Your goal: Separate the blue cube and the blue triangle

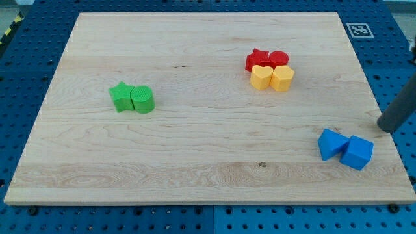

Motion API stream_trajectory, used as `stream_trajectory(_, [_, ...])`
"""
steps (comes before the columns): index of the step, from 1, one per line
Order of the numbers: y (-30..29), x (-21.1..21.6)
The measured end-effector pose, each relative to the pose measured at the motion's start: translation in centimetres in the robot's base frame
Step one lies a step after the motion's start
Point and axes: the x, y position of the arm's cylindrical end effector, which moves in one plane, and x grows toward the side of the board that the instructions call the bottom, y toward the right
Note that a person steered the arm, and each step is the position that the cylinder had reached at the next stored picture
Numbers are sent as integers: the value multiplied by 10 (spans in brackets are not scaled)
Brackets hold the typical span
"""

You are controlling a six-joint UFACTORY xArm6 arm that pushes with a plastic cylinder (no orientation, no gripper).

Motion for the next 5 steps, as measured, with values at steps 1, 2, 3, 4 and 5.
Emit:
stream_trajectory(1, [3,0])
stream_trajectory(2, [32,9])
stream_trajectory(3, [47,13])
stream_trajectory(4, [45,35])
stream_trajectory(5, [15,61])
